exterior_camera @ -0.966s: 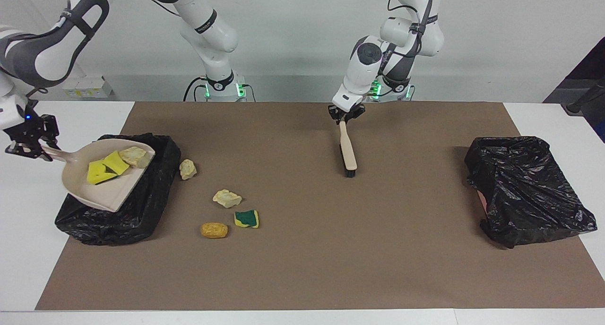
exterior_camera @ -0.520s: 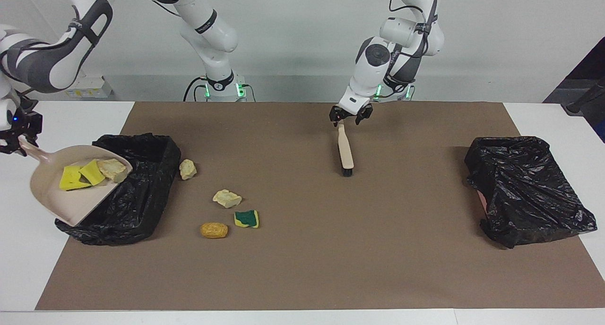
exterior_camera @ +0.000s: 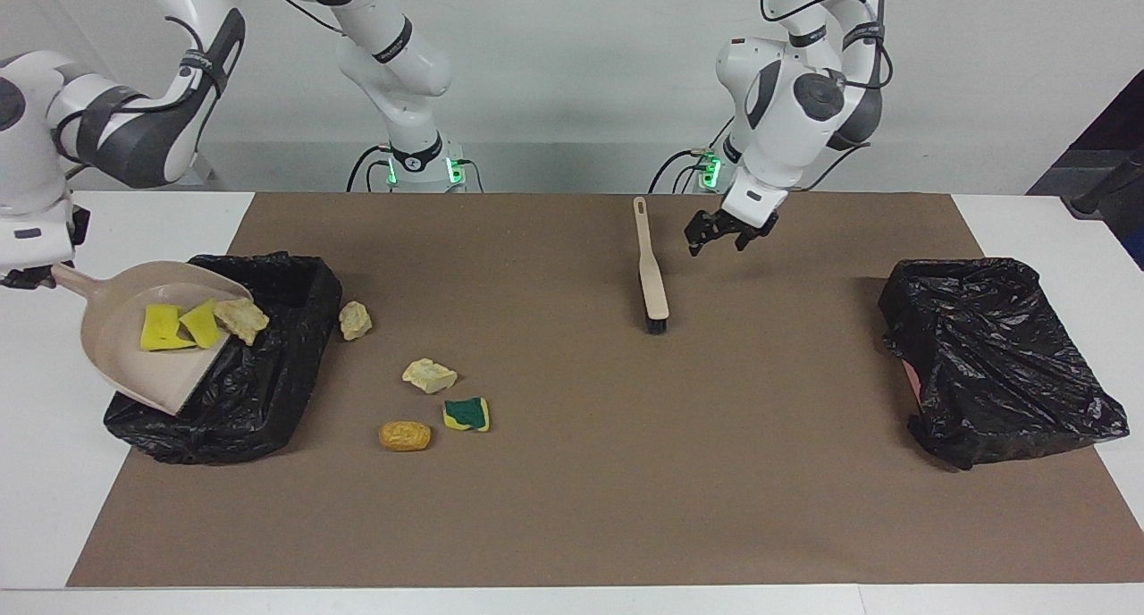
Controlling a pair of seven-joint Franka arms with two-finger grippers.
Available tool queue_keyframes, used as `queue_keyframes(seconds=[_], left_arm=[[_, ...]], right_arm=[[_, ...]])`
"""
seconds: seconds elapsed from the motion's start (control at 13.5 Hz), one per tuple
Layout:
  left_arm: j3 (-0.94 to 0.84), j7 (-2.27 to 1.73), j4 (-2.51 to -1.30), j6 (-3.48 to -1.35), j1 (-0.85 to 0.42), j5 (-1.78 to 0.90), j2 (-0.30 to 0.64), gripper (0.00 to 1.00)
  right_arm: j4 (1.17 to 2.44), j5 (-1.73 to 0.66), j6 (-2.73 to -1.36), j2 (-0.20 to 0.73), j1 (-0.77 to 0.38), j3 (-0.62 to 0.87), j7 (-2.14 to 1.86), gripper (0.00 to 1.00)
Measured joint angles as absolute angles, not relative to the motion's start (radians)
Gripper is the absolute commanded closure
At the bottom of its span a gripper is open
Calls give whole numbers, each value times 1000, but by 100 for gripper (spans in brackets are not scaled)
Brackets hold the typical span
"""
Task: Sweep and dump trash in bin
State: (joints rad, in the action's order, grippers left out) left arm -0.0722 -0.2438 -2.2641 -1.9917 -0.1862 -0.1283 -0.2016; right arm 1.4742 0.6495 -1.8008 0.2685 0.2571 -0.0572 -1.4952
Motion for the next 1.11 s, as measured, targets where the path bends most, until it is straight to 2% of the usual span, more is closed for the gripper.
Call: queue_keyframes(seconds=[0.3,0.52,0.89,1.11], left_arm=[[-71,-80,-2156,-1845,-67,-93,-205,0],[-71,-59,-2059,-1765,-19,-75,-196,0],[-70,-59,-1828,-1673,7,-65,-74,0],[-70,-59,-1734,-1661,18,-64,-53,0]], right_arm=[[1469,793,-1707,255,194,-57,-1377,100],[1466,883,-1675,233,189,-57,-1375,100],[1466,974,-1618,218,122,-49,-1375,100],[1470,1065,-1610,218,71,-47,-1380,100]])
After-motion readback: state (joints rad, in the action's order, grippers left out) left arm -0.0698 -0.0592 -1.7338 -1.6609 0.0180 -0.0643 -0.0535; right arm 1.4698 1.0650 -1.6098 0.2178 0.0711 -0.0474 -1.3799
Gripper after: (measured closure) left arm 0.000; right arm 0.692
